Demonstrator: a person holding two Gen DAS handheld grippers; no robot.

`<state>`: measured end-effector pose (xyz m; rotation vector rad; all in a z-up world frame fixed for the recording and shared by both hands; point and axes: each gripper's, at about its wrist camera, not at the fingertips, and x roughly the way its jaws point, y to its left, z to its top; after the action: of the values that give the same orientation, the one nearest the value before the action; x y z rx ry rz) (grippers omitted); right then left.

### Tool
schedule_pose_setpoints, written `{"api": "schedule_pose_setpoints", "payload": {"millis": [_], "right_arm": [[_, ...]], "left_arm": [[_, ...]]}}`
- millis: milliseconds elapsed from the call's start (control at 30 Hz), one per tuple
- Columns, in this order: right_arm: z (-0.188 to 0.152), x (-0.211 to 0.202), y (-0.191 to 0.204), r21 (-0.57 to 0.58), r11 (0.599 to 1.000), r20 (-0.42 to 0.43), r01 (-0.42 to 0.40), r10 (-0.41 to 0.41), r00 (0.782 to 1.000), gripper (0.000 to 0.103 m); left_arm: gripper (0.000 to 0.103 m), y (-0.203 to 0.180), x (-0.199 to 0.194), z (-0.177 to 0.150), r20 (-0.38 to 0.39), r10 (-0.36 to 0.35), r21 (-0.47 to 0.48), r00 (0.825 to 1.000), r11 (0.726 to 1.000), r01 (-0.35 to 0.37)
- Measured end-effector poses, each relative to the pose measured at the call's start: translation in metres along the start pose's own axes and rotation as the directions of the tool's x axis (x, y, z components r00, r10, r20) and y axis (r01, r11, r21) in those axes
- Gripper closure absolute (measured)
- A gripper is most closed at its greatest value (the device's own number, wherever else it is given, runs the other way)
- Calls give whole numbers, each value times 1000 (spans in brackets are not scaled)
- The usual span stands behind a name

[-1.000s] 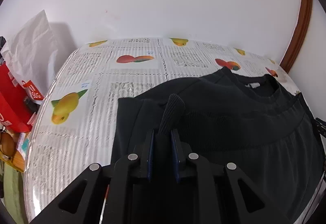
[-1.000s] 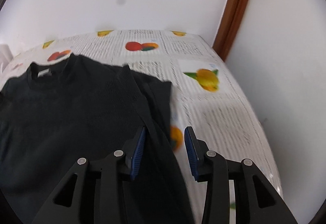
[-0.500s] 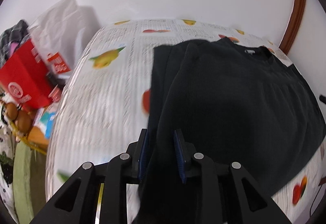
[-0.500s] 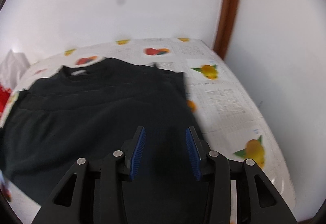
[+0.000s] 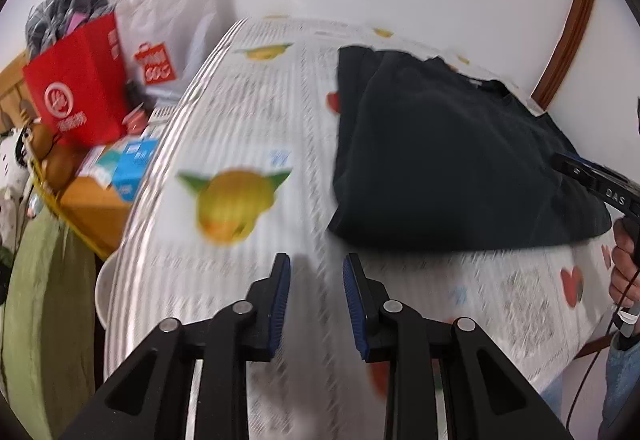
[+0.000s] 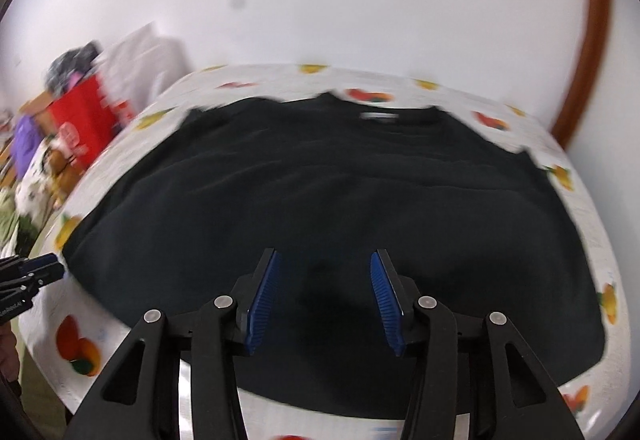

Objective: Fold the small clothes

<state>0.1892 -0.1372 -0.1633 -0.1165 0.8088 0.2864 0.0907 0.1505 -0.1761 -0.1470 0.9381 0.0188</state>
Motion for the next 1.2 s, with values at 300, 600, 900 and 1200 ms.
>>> {"api": "schedule_pose_setpoints", "payload": {"millis": [300,600,900,1200], "right_arm": [[-3,18,112,-202,970,-71,-138,126,989,53],[-29,16,202,-462,851,-136,-249,209,968,48],[-26,33,226,-533,840,3,-100,121,993,49],[20,17,185,-319,941,115,-113,157,981,87]], "left_arm": [[58,28,-23,-26,16,-72,-56,997,996,73],[57,43,-30,-43,59,-70,-91,996,993,75],[57,54,-30,-50,52,-95,-130,994,986,101],[57,39,-31,-45,50,-72,-104,996,992,76]]}}
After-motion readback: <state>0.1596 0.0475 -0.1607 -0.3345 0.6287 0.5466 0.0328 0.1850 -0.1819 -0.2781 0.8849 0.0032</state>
